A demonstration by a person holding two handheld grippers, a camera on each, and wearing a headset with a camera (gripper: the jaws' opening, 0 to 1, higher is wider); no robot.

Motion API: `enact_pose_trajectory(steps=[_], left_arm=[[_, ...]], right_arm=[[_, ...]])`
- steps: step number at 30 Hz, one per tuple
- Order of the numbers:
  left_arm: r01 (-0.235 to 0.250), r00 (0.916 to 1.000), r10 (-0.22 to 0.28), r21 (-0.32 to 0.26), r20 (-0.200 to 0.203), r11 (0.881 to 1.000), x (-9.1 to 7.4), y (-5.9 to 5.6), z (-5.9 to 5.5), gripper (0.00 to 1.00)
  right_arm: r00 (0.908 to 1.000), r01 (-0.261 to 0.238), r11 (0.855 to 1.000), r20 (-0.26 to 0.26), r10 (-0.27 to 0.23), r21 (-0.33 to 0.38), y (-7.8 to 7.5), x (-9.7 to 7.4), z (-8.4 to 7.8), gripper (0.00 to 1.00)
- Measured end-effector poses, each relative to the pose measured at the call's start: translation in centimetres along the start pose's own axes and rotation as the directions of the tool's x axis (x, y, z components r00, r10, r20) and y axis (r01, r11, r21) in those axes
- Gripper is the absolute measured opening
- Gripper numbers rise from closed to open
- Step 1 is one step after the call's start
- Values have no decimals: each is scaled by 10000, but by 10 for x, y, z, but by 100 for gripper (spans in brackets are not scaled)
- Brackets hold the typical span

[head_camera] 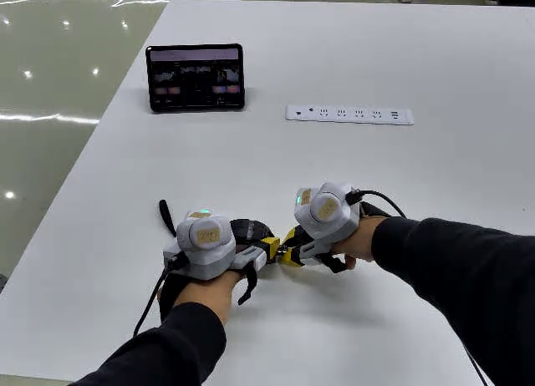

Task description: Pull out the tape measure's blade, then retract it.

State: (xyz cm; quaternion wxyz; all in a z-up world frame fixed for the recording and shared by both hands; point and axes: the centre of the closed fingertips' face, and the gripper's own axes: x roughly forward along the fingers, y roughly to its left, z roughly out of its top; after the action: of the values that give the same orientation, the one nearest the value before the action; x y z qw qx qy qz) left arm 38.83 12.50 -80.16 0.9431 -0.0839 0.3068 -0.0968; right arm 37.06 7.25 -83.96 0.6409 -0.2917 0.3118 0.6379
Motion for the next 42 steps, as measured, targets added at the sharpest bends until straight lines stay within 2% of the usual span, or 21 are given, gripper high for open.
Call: enact_pose_trajectory(steps=[42], left_arm=[[39, 10000, -39, -14, -4, 10000, 0, 0, 1, 55]], right_arm=[[9997, -237, 9996, -92, 235, -167, -1, 4, 3, 12]])
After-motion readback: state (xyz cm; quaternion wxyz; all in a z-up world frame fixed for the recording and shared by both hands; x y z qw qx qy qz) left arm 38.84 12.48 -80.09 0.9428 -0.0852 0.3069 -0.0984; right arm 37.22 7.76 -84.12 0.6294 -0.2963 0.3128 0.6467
